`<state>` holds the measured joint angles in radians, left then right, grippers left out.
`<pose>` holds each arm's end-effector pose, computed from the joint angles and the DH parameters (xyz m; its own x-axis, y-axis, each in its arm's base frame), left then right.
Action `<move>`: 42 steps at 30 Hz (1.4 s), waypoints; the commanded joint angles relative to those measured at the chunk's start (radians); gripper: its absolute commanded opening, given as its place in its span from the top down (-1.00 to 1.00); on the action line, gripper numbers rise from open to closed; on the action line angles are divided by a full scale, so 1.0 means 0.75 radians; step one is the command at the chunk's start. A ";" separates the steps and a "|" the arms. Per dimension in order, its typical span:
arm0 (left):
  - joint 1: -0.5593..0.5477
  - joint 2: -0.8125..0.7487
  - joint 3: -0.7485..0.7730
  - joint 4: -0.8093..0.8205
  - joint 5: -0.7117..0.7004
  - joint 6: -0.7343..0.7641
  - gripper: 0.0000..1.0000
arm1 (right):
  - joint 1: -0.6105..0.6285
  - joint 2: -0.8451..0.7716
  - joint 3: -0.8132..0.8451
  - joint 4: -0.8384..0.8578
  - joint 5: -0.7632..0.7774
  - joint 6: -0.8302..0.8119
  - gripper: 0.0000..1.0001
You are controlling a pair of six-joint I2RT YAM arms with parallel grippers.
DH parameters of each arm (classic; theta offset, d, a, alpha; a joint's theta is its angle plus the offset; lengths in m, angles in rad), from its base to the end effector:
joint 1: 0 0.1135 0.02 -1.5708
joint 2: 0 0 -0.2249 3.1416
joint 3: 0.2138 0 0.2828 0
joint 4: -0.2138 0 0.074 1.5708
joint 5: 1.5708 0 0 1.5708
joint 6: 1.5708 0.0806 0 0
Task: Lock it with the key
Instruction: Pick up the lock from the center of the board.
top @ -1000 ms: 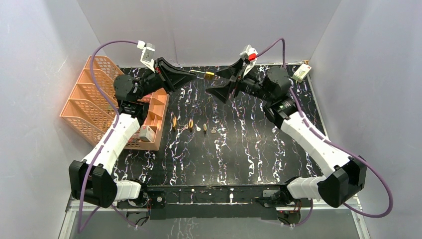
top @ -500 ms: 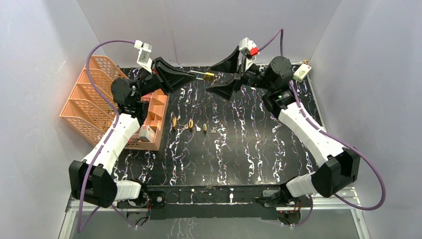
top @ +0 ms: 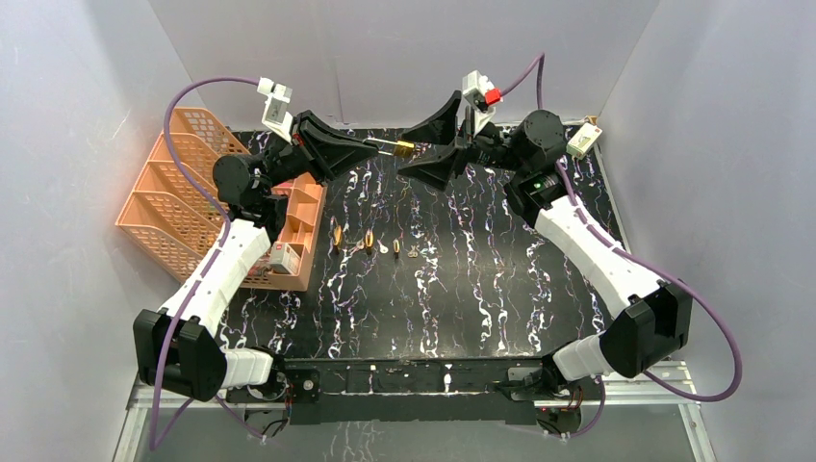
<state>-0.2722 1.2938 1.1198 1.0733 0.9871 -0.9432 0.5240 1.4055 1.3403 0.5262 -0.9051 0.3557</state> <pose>0.2851 -0.1494 0.4338 -0.0819 -0.4403 -0.8941 0.9910 0.0594 -0.1200 0.2917 0.2418 0.4323 0.0410 0.2721 -0.9614 -0.9955 0.0934 -0.0161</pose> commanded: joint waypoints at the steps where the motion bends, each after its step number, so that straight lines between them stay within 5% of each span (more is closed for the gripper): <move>1: 0.005 -0.019 0.026 0.106 -0.010 0.015 1.00 | 0.000 -0.009 0.051 0.104 -0.008 0.056 -0.60; 13: 0.005 -0.009 0.009 0.115 -0.001 0.028 1.00 | -0.001 -0.036 0.071 0.057 0.016 0.080 -0.23; 19: 0.005 -0.005 0.007 0.116 0.001 0.032 1.00 | -0.001 -0.043 0.087 0.041 0.025 0.075 0.28; 23: 0.005 -0.002 0.005 0.117 0.004 0.032 1.00 | 0.000 -0.020 0.121 0.023 0.002 0.104 1.00; 32: 0.013 0.000 0.032 0.116 0.066 0.020 1.00 | -0.019 0.038 0.233 -0.090 -0.147 0.169 1.00; 33: 0.013 -0.001 0.032 0.117 0.062 0.021 1.00 | -0.020 0.031 0.228 -0.096 -0.143 0.159 0.87; 35: 0.015 -0.003 0.033 0.115 0.054 0.021 1.00 | -0.020 0.015 0.215 -0.108 -0.120 0.133 0.08; 36: 0.015 -0.003 0.034 0.115 0.051 0.023 1.00 | -0.020 0.006 0.208 -0.110 -0.114 0.121 -0.05; 42: 0.015 0.001 0.047 0.114 0.046 0.022 1.00 | -0.022 0.012 0.242 -0.127 -0.126 0.109 -0.13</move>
<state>-0.2646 1.3037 1.1210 1.1130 1.0237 -0.9360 0.5110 1.4460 1.4574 0.4118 -0.9951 0.4477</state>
